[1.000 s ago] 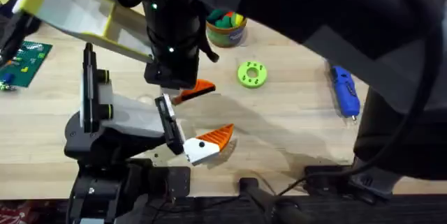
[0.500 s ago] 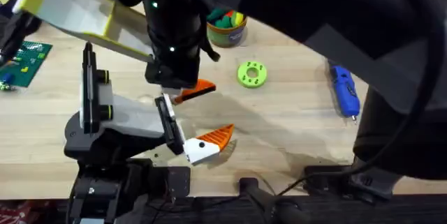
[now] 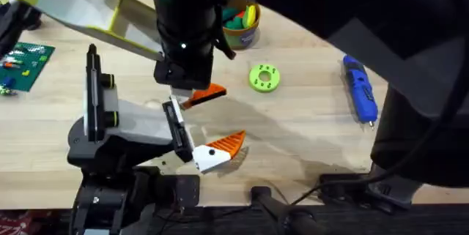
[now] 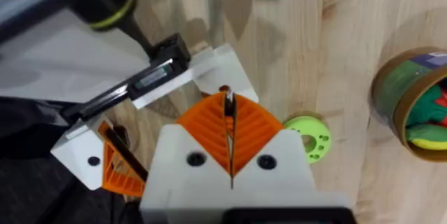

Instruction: Pick up the gripper from the table and insert it into the empty holder that is missing its gripper. Then pick up a screw, insert it into the mounting hole, and use the screwdriver to tighten it. Finally, clean up the table by picking up the vegetable and placing it into the bucket.

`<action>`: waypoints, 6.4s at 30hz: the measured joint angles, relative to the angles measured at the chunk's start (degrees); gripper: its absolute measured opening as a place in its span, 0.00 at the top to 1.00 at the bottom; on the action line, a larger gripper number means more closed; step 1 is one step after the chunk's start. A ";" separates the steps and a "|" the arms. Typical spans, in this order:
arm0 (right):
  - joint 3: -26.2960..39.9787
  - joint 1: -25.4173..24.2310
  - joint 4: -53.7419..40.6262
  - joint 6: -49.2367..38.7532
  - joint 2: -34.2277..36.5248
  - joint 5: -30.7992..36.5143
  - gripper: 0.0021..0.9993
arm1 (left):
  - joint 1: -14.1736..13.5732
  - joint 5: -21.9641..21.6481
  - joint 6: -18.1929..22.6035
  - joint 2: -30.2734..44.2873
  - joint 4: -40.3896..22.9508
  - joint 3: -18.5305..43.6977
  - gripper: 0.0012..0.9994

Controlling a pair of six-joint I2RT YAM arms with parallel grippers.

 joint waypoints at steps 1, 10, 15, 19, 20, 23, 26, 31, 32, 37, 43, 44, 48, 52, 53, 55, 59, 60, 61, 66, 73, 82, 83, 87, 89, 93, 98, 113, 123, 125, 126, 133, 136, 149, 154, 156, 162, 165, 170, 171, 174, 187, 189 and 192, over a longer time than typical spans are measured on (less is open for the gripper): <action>0.00 0.00 -0.03 0.00 0.00 0.00 0.99 | 0.00 0.01 0.01 0.00 0.00 0.00 0.01; 0.00 0.00 0.17 0.00 0.00 -0.15 0.99 | 0.00 0.01 0.01 0.00 0.00 0.00 0.01; 0.00 0.00 0.15 -0.07 0.00 -1.23 0.99 | 0.00 0.01 0.01 0.00 0.00 0.00 0.01; 0.00 0.00 0.46 -1.01 0.00 -1.44 0.99 | 0.00 0.01 0.02 0.00 0.00 0.00 0.01; 0.00 0.00 0.50 -1.22 0.00 -1.50 0.99 | 0.00 0.00 0.02 0.00 0.00 0.00 0.01; 0.00 -0.02 0.58 -1.58 0.00 -1.58 0.99 | 0.00 0.01 0.02 0.00 0.00 0.00 0.01; 0.00 -0.02 0.88 -1.75 0.00 -1.62 0.99 | 0.00 0.01 0.02 0.00 0.00 0.00 0.01; 0.00 -0.14 1.63 -1.97 -0.03 -1.81 0.99 | 0.00 0.01 0.02 0.00 0.00 0.00 0.01; 0.00 -0.16 1.80 -1.97 -0.08 -1.82 0.99 | 0.00 0.01 0.02 0.00 0.00 0.00 0.01; 0.00 -0.66 1.69 -2.01 -1.05 -1.99 0.99 | 0.00 0.00 0.02 0.00 0.00 0.00 0.01; 0.03 -0.90 1.63 -2.19 -2.93 -2.38 0.99 | 0.00 0.01 0.02 0.00 0.00 0.00 0.01; 0.07 -0.90 1.61 -2.48 -3.00 -2.86 0.99 | 0.00 0.01 0.02 0.00 0.00 0.00 0.01; 0.11 -0.90 1.54 -4.45 -3.02 -4.12 0.99 | 0.00 0.01 0.02 0.00 0.00 0.00 0.01; 0.11 -0.90 1.18 -5.85 -3.02 -4.38 0.99 | 0.00 -0.01 0.02 0.00 0.00 0.00 0.01; 0.11 -0.90 1.01 -6.06 -3.02 -4.42 0.99 | 0.00 0.01 0.02 0.00 0.00 0.00 0.01; 0.11 -0.90 0.85 -6.25 -3.02 -4.59 0.99 | 0.00 0.01 0.02 0.00 0.00 0.00 0.01; 0.09 -1.21 1.56 -6.15 -3.02 -5.05 0.99 | 0.00 0.01 0.02 0.00 0.00 0.00 0.01; 0.06 -1.26 1.96 -5.99 -3.02 -5.27 0.99 | 0.00 0.01 0.02 0.00 0.00 0.00 0.01; 0.00 -1.38 2.33 -5.99 -3.02 -5.70 0.99 | 0.00 0.01 0.02 0.00 0.00 0.00 0.01; -0.20 -1.89 2.68 -5.81 -3.02 -7.25 0.99 | 0.00 0.01 0.02 0.00 0.00 0.00 0.01; -0.33 -2.79 1.76 -5.77 -3.02 -7.70 0.99 | 0.00 0.01 0.02 0.00 0.00 0.00 0.01; -4.12 -4.46 2.99 -5.77 -4.76 -9.01 0.99 | 0.00 0.01 0.02 0.00 0.00 0.00 0.01; -4.96 -4.57 3.74 -5.77 -5.26 -9.09 0.99 | 0.00 0.01 0.02 0.00 0.00 0.00 0.01; -9.95 -5.05 9.48 -5.75 -8.23 -9.33 0.99 | 0.00 0.01 0.02 0.00 0.00 0.00 0.01; -12.26 -5.16 10.92 -5.72 -9.58 -9.36 0.99 | 0.00 0.01 0.02 0.00 0.00 0.00 0.01; -13.77 -5.38 11.01 -5.55 -10.56 -9.51 0.99 | 0.00 0.01 0.02 0.00 0.00 0.00 0.01; -13.90 -5.35 11.21 -5.35 -10.58 -9.53 0.99 | 0.00 0.01 0.02 0.00 0.00 0.00 0.01; -17.99 -5.35 15.01 -4.90 -10.56 -12.96 0.99 | 0.00 -0.01 0.02 0.00 0.00 0.00 0.01; -18.71 -5.35 14.86 -4.66 -10.56 -12.96 0.99 | 0.00 0.01 0.02 0.00 0.00 0.00 0.01; -18.71 -5.35 14.86 -4.64 -10.56 -12.96 0.99 | 0.00 0.00 0.02 0.00 0.00 0.00 0.01; -18.71 -5.35 14.82 -4.63 -10.56 -12.96 0.99 | 0.00 0.01 0.02 0.00 0.00 0.00 0.01; -18.73 -5.35 13.75 -4.48 -10.56 -12.96 0.99 | 0.00 0.01 0.02 0.00 0.00 0.00 0.01; -18.73 -5.35 13.58 -4.48 -10.56 -12.96 0.99 | 0.00 0.01 0.02 0.00 0.00 0.00 0.01; -18.73 -5.35 14.66 -4.48 -10.56 -12.94 0.99 | 0.00 0.01 0.02 0.00 0.00 0.00 0.01; -19.12 -5.35 15.08 -4.50 -10.58 -12.94 0.99 | 0.00 0.01 0.02 0.00 0.00 0.00 0.01; -19.62 -5.35 15.19 -4.50 -10.56 -12.94 0.99 | 0.00 -0.01 0.02 0.00 0.00 0.00 0.01; -20.17 -5.35 15.47 -4.50 -10.56 -12.92 0.99 | 0.00 0.01 0.02 0.00 0.00 0.00 0.01; -20.17 -5.35 15.50 -4.50 -10.56 -12.94 0.99 | 0.00 0.01 0.02 0.00 0.00 0.00 0.01; -20.17 -5.35 15.49 -4.52 -10.56 -12.94 0.99 | 0.00 0.01 0.02 0.00 0.00 0.00 0.01; -20.17 -5.35 15.49 -4.52 -10.56 -12.94 0.99 | 0.00 0.01 0.02 0.00 0.00 0.00 0.01; -20.17 -5.35 15.50 -4.54 -10.56 -12.94 0.99 | 0.00 0.01 0.02 0.00 0.00 0.00 0.01; -20.32 -5.35 15.58 -5.40 -10.56 -12.92 0.99 | 0.00 0.01 0.02 0.00 0.00 0.00 0.01; -20.55 -5.35 15.72 -5.41 -10.56 -12.90 0.99 | 0.00 0.01 0.02 0.00 0.00 0.00 0.01; -20.85 -5.35 15.94 -5.40 -10.56 -12.90 0.99 | 0.00 0.01 0.02 0.00 0.00 0.00 0.01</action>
